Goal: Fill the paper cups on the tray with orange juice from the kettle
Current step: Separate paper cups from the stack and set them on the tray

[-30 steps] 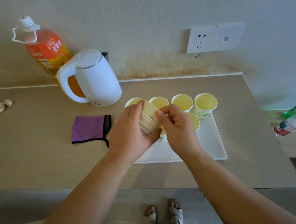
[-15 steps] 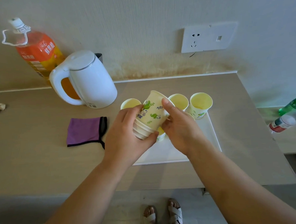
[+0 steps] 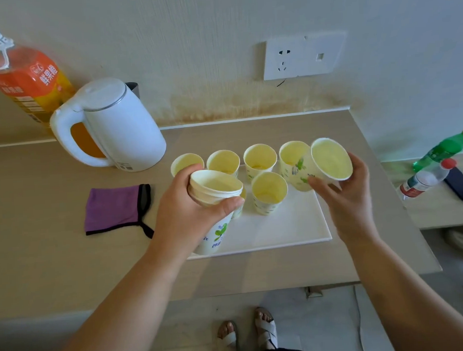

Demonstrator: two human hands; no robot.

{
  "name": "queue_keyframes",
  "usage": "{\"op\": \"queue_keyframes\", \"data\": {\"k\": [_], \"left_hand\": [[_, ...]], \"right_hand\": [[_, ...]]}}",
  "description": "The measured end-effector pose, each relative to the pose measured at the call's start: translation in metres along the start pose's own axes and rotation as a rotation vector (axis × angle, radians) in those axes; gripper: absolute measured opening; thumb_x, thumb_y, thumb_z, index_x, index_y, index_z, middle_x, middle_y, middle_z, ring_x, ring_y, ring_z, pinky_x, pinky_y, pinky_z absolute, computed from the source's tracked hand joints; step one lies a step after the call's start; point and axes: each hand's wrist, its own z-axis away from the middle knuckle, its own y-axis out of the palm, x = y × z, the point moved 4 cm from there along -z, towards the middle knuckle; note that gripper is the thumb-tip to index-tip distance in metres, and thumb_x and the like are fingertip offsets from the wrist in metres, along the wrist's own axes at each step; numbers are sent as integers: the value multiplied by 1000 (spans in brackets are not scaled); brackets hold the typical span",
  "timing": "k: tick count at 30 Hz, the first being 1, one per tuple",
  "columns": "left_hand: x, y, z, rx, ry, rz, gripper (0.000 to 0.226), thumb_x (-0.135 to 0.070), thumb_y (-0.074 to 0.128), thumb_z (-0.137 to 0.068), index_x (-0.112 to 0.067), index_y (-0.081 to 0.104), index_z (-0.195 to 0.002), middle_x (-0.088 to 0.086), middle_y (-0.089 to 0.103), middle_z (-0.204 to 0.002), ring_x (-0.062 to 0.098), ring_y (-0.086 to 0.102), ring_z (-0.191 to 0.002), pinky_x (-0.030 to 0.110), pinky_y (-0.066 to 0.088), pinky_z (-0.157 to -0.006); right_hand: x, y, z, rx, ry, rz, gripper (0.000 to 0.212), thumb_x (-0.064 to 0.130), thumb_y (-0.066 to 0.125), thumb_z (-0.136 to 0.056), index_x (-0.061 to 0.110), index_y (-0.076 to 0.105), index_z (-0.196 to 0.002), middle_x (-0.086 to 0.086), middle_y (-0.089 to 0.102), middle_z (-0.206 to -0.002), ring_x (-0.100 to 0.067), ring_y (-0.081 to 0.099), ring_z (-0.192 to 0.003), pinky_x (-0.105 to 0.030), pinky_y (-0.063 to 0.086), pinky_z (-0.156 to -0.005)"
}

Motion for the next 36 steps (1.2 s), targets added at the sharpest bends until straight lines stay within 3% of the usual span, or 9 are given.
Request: {"op": "queue_keyframes", "data": {"k": [8, 13, 17, 23, 26, 28, 30, 32, 36], "left_hand": [[3, 5, 3, 23, -33, 30, 65, -67, 70, -39, -53, 47, -98, -45, 55, -92, -16, 56, -90, 14, 44, -72], [3, 6, 7, 44, -6, 25, 66, -61, 85, -48, -51, 47, -101, -28, 62, -96, -16, 55, -92, 1, 42, -68], [3, 9, 10, 66, -8, 12, 71, -53, 77, -47, -45, 46, -111, -25, 59, -102, -15, 53, -96, 0, 41, -70], [3, 11, 14, 107, 8, 4, 64, -53, 80, -51, -54, 43, -104, -36, 57, -100, -17, 53, -93, -2, 39, -70], [7, 12, 13, 129, -18, 14, 68, -54, 84, -52, -54, 44, -107, -29, 61, -102, -13, 56, -95, -1, 40, -69], [9, 13, 13, 134, -37, 28, 71, -55, 83, -52, -50, 45, -112, -23, 61, -106, -12, 56, -95, 0, 41, -69], [11, 13, 13, 120, -36, 7, 77, -54, 77, -50, -43, 45, -119, -21, 59, -110, -9, 56, -98, 3, 42, -73], [11, 12, 14, 99, -12, -75, 85, -52, 80, -52, -36, 44, -127, -22, 56, -111, -2, 54, -99, 5, 39, -77], [9, 5, 11, 44, 57, -302, 85, -46, 87, -53, -27, 45, -124, -25, 50, -100, 6, 51, -98, 17, 40, -73]], "right_hand": [[-52, -7, 9, 93, 130, 198, 70, 3, 80, -71, 25, 39, -123, 19, 49, -116, 8, 55, -103, -13, 47, -81], [-62, -4, 6, 112, 177, 206, 67, 0, 78, -72, 26, 40, -122, 20, 51, -111, 12, 56, -96, -11, 48, -75], [-63, -3, 3, 128, 188, 197, 66, 0, 78, -73, 26, 41, -121, 21, 51, -110, 15, 56, -93, -8, 48, -70], [-65, -3, 0, 179, 220, 217, 80, -2, 78, -72, 26, 35, -133, 17, 51, -118, 4, 54, -105, -19, 46, -87], [-70, -7, 4, 264, 261, 227, 116, -5, 79, -68, 25, 4, -151, 5, 33, -144, -8, 37, -130, -32, 38, -104], [-70, -14, 9, 292, 225, 325, 123, 2, 82, -67, 28, -4, -151, 3, 19, -152, -9, 26, -137, -35, 30, -111], [-64, -21, 16, 247, 163, 423, 112, 11, 81, -72, 27, 4, -151, 3, 18, -151, -8, 26, -135, -34, 28, -112], [-50, -21, 29, 138, 18, 445, 82, 21, 74, -79, 22, 25, -145, 8, 31, -139, -5, 37, -124, -36, 37, -107], [-13, 22, 59, 156, -246, 400, 29, 40, 54, -79, 38, 45, -107, 19, 47, -109, 5, 47, -95, -22, 42, -82]]}}
